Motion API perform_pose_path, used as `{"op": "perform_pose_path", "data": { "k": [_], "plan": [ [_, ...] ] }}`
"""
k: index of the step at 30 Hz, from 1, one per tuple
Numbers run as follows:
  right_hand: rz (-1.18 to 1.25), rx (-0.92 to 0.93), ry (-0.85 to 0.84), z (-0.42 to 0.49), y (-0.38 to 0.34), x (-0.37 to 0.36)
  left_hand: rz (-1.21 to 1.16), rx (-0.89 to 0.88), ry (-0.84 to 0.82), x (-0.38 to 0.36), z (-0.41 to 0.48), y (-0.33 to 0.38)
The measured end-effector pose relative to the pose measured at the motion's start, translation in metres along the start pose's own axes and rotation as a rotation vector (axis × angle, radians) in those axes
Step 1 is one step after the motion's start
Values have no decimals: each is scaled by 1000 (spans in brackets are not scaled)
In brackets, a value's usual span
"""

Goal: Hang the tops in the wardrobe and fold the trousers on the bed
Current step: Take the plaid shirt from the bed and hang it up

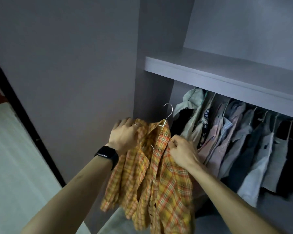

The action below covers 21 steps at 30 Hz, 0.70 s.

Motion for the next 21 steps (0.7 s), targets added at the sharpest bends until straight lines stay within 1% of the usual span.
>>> {"op": "perform_pose_path", "data": {
  "k": [2,5,8,11,13,16,21],
  "plan": [
    [8,-63,-11,9,-4,-12,113,-49,34,-2,8,-7],
    [35,-95,4,37,-14,-35,325,-106,51,-10,31,-18],
    [74,-125,44,75,-20,-58,532,-87,74,-20,55,-33],
    [149,-207,66,114,-17,-85,653,-39,127,-35,63,-53],
    [214,-261,86,142,-10,-105,795,-43,185,-55,62,-66],
    [251,-305,144,182,-4,-101,981,-91,253,-67,63,-72],
    [144,-278,330,239,-21,-64,1048,-136,312,-78,68,-77]
  ]
}}
Point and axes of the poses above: each hand's wrist, its own z-axis towards the middle knuckle, its own x-axis out of the back of the hand, y = z × x, the point moved 7 cm from there along z, towards the middle knuckle, and after that the axes turned 10 degrees about -x, right-handed, at the moved point
